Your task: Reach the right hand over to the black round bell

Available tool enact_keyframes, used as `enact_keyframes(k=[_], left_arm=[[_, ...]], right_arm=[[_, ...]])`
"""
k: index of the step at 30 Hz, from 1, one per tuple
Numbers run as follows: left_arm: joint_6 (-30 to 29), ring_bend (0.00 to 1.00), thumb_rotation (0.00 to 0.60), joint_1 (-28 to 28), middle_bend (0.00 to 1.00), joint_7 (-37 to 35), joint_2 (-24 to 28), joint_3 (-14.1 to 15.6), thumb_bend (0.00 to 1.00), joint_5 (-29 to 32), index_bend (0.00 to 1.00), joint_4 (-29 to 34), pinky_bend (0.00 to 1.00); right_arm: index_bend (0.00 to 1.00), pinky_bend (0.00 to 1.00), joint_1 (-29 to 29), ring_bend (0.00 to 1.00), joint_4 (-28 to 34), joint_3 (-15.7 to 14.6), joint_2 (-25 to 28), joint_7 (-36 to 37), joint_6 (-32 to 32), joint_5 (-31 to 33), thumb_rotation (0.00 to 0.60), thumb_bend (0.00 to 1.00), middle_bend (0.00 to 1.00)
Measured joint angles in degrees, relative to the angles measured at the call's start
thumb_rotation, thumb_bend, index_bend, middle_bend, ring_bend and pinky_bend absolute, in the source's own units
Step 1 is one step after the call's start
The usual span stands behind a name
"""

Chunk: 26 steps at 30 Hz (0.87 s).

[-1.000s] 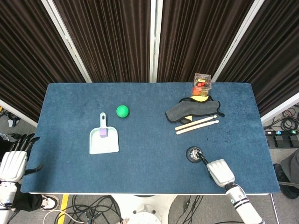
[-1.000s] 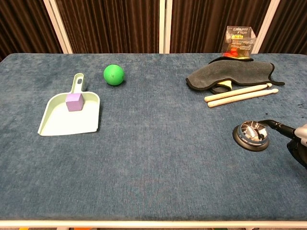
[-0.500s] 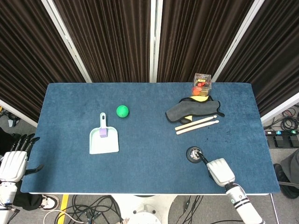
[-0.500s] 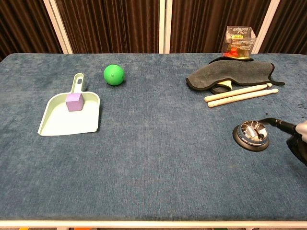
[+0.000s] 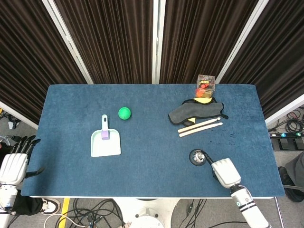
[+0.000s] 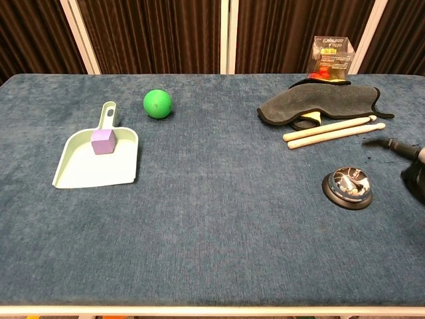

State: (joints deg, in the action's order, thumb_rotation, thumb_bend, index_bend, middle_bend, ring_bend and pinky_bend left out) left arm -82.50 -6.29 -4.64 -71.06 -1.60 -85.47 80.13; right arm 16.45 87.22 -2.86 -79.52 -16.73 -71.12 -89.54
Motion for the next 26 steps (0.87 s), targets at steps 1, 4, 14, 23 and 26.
enact_keyframes(k=[1,4,14,23,26], left_arm=[[0.0,0.01,0.600,0.0,0.07,0.1,0.0,0.0,0.09,0.0,0.15,0.1,0.15],[0.0,0.01,0.600,-0.1,0.07,0.5,0.1,0.0,0.09,-0.2,0.15,0.5,0.15],[-0.1,0.01,0.600,-0.4,0.07,2.0,0.1,0.0,0.09,-0.4,0.15,1.8,0.15],[-0.3,0.01,0.600,-0.6,0.07,3.2,0.9,-0.3,0.09,-0.4,0.15,3.2,0.15],[-0.5,0.01,0.600,-0.5,0.07,3.1,1.0,-0.4,0.09,-0.3,0.15,3.3,0.15]], right_arm=[[0.00,0.78,-0.1,0.89,0.0,0.4,0.4,0.9,-1.6,-0.8,0.600,1.00,0.94],[0.00,0.76,-0.7,0.82,-0.3,1.8,1.4,3.2,-6.1,-2.3,0.600,0.99,0.88],[0.00,0.00,-2.9,0.00,0.4,6.2,6.4,4.9,-9.5,4.5,0.600,0.05,0.00],[0.00,0.00,-4.5,0.00,5.0,8.3,11.0,2.3,-8.5,9.5,0.600,0.04,0.00],[0.00,0.00,-4.6,0.00,4.4,8.4,10.5,2.2,-9.0,8.9,0.600,0.05,0.00]])
